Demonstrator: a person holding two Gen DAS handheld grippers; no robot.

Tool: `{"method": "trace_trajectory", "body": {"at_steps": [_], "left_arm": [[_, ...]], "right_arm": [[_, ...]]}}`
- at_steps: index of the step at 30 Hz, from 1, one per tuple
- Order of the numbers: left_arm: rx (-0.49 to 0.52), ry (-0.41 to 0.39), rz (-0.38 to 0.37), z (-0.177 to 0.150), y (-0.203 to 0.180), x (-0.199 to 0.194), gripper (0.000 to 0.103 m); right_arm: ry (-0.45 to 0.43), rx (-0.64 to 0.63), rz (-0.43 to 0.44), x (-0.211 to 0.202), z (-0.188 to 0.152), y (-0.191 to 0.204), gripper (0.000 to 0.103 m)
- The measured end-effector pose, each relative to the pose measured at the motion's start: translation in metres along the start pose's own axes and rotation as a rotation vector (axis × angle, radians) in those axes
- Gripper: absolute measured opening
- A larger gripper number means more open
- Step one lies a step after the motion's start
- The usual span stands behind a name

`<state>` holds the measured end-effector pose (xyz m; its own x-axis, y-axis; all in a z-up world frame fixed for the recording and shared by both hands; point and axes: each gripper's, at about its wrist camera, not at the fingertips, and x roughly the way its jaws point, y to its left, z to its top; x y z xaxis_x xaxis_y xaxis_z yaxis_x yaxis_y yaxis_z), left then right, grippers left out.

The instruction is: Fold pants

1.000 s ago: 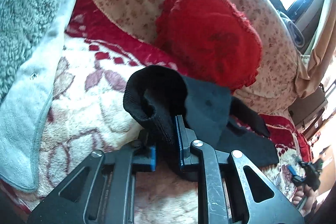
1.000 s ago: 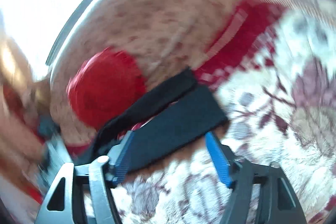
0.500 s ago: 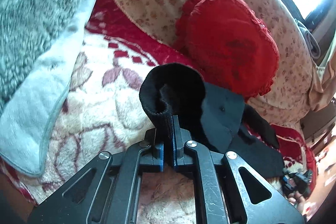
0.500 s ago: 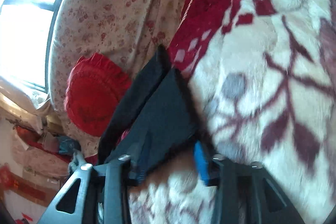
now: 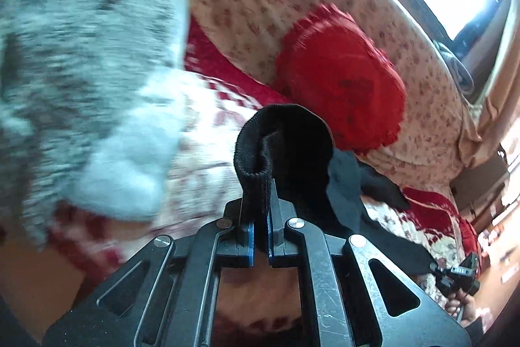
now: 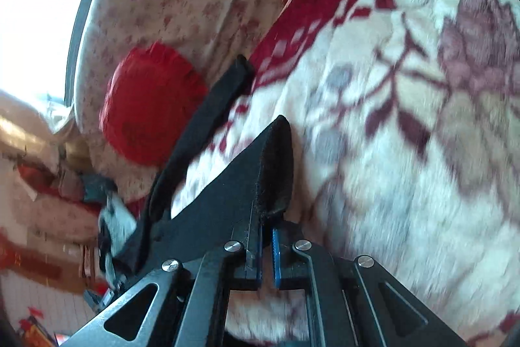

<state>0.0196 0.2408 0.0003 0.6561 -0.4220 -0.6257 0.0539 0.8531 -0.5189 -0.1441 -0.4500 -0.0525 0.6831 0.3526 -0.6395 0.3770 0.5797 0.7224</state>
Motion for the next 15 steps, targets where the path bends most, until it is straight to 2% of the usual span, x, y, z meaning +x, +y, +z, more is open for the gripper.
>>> {"method": "trace_trajectory", "body": {"at_steps": [2,3,5,6,7,9,11,12,13,15], "left_arm": [[-0.003,0.013,0.044,-0.005,0.018,0.000,0.004],[-0.011,0.060,0.067,-0.010,0.029,0.013,0.004],[0.001,0.103,0.110,-0.020,0.041,0.031,0.005],[0.027,0.114,0.137,-0.024,0.043,0.038,0.006],[0.047,0.126,0.148,-0.026,0.045,0.044,0.007],[0.049,0.115,0.169,-0.024,0.045,0.041,0.014],[0.106,0.067,0.217,-0.020,0.041,0.030,0.023],[0.141,0.026,0.267,-0.018,0.037,0.022,0.023],[0.182,-0.016,0.320,-0.016,0.034,0.013,0.023],[0.227,-0.074,0.324,-0.016,0.023,-0.003,0.023]], "right_arm": [[0.072,-0.043,-0.006,0.013,-0.010,0.002,0.004],[0.104,-0.067,-0.023,0.022,-0.015,0.002,0.004],[0.131,-0.104,-0.069,0.038,-0.019,0.001,0.004],[0.128,-0.074,-0.060,0.040,-0.016,-0.003,0.004],[0.101,-0.069,-0.072,0.036,-0.014,-0.002,0.004],[0.028,-0.104,-0.165,0.026,-0.011,0.004,0.004],[-0.045,-0.146,-0.298,0.015,-0.009,0.012,0.005],[-0.096,-0.187,-0.339,0.007,-0.009,0.021,0.005],[-0.122,-0.213,-0.345,0.003,-0.008,0.029,0.005],[-0.181,-0.289,-0.298,-0.004,-0.007,0.056,0.005]]}}
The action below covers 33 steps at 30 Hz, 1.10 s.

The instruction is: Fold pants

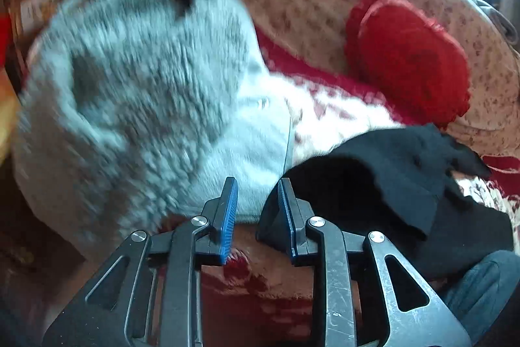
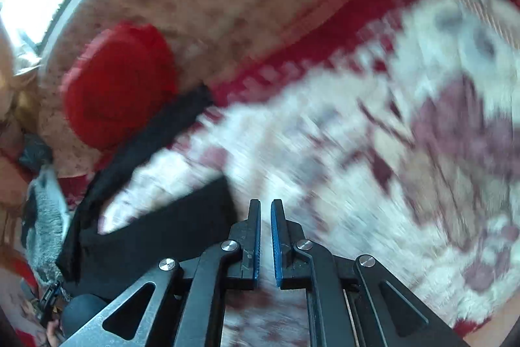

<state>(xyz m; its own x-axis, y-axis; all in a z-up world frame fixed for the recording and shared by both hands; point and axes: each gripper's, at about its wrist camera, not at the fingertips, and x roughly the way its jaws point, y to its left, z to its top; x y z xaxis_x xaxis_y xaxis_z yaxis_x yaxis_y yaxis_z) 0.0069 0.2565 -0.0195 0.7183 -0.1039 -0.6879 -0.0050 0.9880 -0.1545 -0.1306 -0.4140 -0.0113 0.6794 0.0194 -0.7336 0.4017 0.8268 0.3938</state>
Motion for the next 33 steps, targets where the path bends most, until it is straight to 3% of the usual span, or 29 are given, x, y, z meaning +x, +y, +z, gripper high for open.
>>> {"method": "trace_trajectory", "body": {"at_steps": [2,4,5,6,7,9,12,14,16,17,18,21,24,26,30,33], "left_arm": [[0.063,-0.058,-0.073,0.003,-0.016,-0.020,0.023],[0.206,-0.075,-0.239,0.006,-0.054,-0.035,0.037],[0.277,-0.072,-0.310,0.005,-0.072,-0.038,0.053],[0.364,-0.070,-0.384,0.002,-0.092,-0.040,0.062],[0.464,-0.071,-0.429,-0.004,-0.113,-0.040,0.062],[0.601,-0.062,-0.406,-0.014,-0.143,-0.029,0.062],[0.645,-0.005,-0.367,-0.017,-0.151,-0.005,0.062],[0.688,0.059,-0.354,-0.021,-0.156,0.014,0.062],[0.725,0.066,-0.301,-0.027,-0.150,0.021,0.062],[0.716,0.069,-0.263,-0.026,-0.148,0.027,0.062],[0.700,0.071,-0.250,-0.028,-0.147,0.027,0.054],[0.593,0.089,-0.241,-0.015,-0.131,0.032,0.011],[0.477,0.078,-0.276,0.004,-0.123,0.024,0.010],[0.416,0.077,-0.299,0.016,-0.120,0.020,0.009],[0.294,0.094,-0.344,0.048,-0.109,0.022,0.009],[0.237,0.102,-0.353,0.075,-0.101,0.031,0.009]], "right_arm": [[-0.034,-0.048,0.062,-0.003,0.005,0.022,0.006],[-0.039,-0.085,0.145,0.006,0.014,0.051,0.008],[-0.030,-0.097,0.170,0.013,0.017,0.062,0.009],[-0.021,-0.111,0.185,0.025,0.019,0.074,0.009],[-0.021,-0.117,0.192,0.033,0.022,0.083,0.009],[-0.033,-0.128,0.232,0.048,0.014,0.095,0.009],[-0.037,-0.087,0.264,0.069,-0.009,0.081,0.009],[0.037,-0.028,0.210,0.083,-0.014,0.075,0.009],[-0.037,-0.057,0.254,0.071,-0.012,0.075,0.009],[-0.057,-0.063,0.259,0.068,-0.011,0.075,0.009],[-0.064,-0.051,0.269,0.068,-0.011,0.073,0.009],[-0.064,-0.005,0.313,0.073,-0.005,0.068,0.010],[-0.058,0.033,0.325,0.081,0.015,0.066,0.019],[-0.045,0.120,0.411,0.091,0.033,0.060,0.034],[-0.007,0.415,0.471,0.123,0.057,0.032,0.034],[-0.022,0.463,0.414,0.136,0.070,0.021,0.034]]}}
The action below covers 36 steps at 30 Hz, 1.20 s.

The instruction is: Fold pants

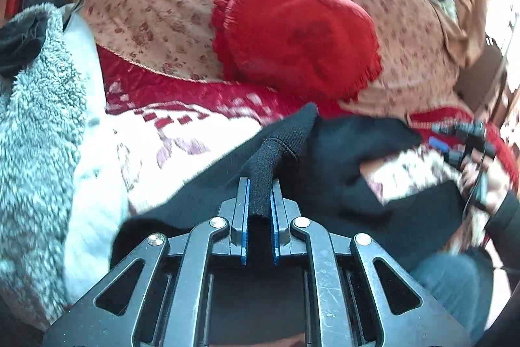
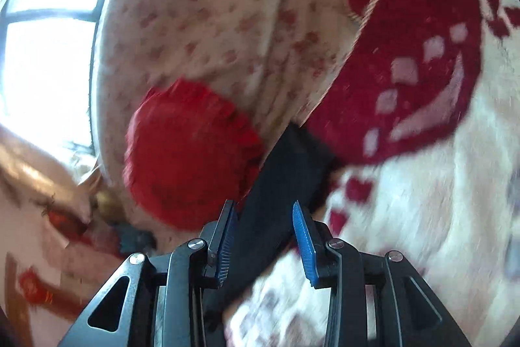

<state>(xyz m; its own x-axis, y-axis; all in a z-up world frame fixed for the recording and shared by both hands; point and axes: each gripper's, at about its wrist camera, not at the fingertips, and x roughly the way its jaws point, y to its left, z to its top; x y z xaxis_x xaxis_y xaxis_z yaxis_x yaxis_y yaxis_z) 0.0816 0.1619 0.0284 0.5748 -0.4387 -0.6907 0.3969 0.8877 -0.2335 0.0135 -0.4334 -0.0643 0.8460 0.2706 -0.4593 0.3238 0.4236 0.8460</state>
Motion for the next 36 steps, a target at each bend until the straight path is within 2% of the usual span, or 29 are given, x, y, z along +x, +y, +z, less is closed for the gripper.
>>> {"method": "trace_trajectory", "body": {"at_steps": [3,5,6,7,8,9,10,12,14,17,20,23,25,27,30,32,34,36], "left_arm": [[-0.085,0.004,0.049,0.033,0.028,0.020,0.010],[-0.149,0.009,0.161,0.054,0.060,0.041,0.014],[-0.210,0.032,0.251,0.060,0.077,0.049,0.014],[-0.244,0.034,0.297,0.060,0.083,0.047,0.014],[-0.257,0.017,0.308,0.060,0.085,0.043,0.014],[-0.265,-0.019,0.307,0.056,0.083,0.034,0.015],[-0.257,-0.036,0.300,0.052,0.079,0.028,0.015],[-0.201,-0.065,0.268,0.038,0.062,0.018,0.015],[-0.160,-0.062,0.223,0.027,0.050,0.016,0.015],[-0.108,0.008,0.112,0.003,0.028,0.028,0.015],[-0.077,0.066,0.087,-0.007,0.019,0.043,0.015],[-0.099,0.106,0.054,-0.021,0.015,0.049,0.015],[-0.097,0.121,0.056,-0.028,0.015,0.052,0.022],[-0.108,0.132,0.052,-0.034,0.016,0.049,0.039],[-0.103,0.131,0.036,-0.042,0.016,0.048,0.040],[-0.092,0.126,0.030,-0.044,0.016,0.050,0.043],[-0.093,0.125,0.019,-0.044,0.014,0.054,0.053],[-0.063,0.119,0.005,-0.045,0.005,0.057,0.073]], "right_arm": [[0.023,0.013,-0.086,0.015,0.008,-0.008,0.034],[0.053,0.007,-0.094,0.023,0.008,-0.010,0.032],[0.039,-0.014,-0.083,0.025,0.006,-0.008,0.031],[0.037,-0.040,-0.086,0.027,0.006,-0.005,0.027],[0.031,-0.069,-0.112,0.029,0.006,-0.002,0.021],[0.026,-0.079,-0.120,0.031,0.007,-0.003,0.017],[0.027,-0.083,-0.119,0.033,0.009,-0.003,0.006],[0.036,-0.107,-0.139,0.038,0.011,-0.001,0.004],[0.024,-0.157,-0.176,0.034,0.009,0.006,0.004],[-0.021,-0.185,-0.186,0.010,0.003,0.016,0.003],[-0.062,-0.191,-0.210,-0.020,-0.006,0.022,0.003],[-0.075,-0.197,-0.271,-0.040,-0.016,0.018,0.003],[-0.059,-0.229,-0.319,-0.038,-0.017,0.013,0.003],[-0.094,-0.264,-0.442,-0.040,-0.018,0.009,0.003],[-0.206,-0.281,-0.524,-0.058,-0.024,0.009,0.003],[-0.246,-0.366,-0.487,-0.062,-0.034,0.022,0.003],[-0.200,-0.456,-0.397,-0.055,-0.044,0.033,0.003],[-0.106,-0.590,-0.382,-0.032,-0.060,0.045,0.003]]}}
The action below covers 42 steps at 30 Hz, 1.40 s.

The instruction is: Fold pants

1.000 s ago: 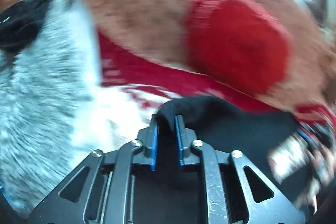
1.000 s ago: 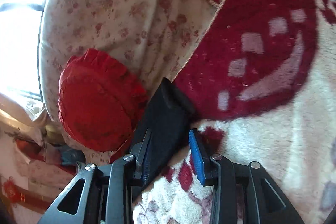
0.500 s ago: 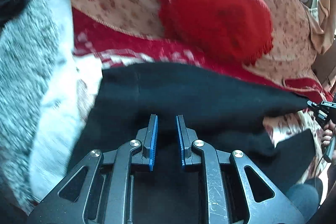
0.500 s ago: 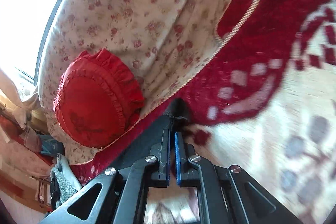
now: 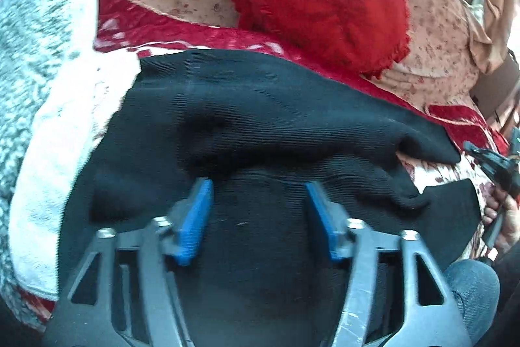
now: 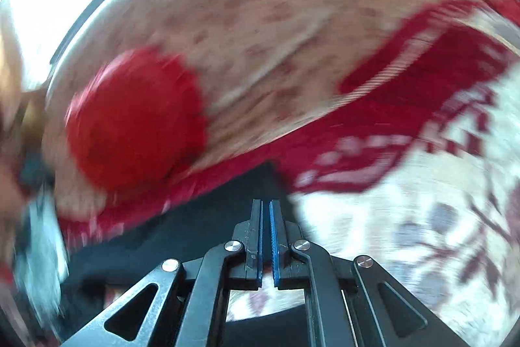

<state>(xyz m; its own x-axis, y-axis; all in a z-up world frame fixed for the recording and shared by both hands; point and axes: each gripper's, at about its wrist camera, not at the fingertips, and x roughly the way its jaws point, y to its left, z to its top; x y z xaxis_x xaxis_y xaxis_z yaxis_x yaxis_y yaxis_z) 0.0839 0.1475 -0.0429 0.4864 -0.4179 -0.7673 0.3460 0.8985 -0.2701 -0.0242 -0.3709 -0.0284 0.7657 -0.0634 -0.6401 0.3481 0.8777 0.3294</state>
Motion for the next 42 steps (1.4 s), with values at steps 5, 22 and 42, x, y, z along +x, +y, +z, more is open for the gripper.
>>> {"method": "trace_trajectory", "body": {"at_steps": [5,22,42], "left_arm": [[0.080,-0.045,0.097,-0.008,-0.022,0.009,0.085],[-0.081,-0.098,-0.045,-0.001,-0.004,-0.007,0.087],[-0.256,-0.039,-0.102,0.063,0.039,0.005,0.086]], "right_arm": [[0.155,-0.031,-0.019,0.037,-0.022,-0.002,0.003],[0.125,-0.200,-0.100,0.031,-0.028,0.018,0.009],[0.093,-0.239,-0.121,0.037,-0.032,0.024,0.016]]}}
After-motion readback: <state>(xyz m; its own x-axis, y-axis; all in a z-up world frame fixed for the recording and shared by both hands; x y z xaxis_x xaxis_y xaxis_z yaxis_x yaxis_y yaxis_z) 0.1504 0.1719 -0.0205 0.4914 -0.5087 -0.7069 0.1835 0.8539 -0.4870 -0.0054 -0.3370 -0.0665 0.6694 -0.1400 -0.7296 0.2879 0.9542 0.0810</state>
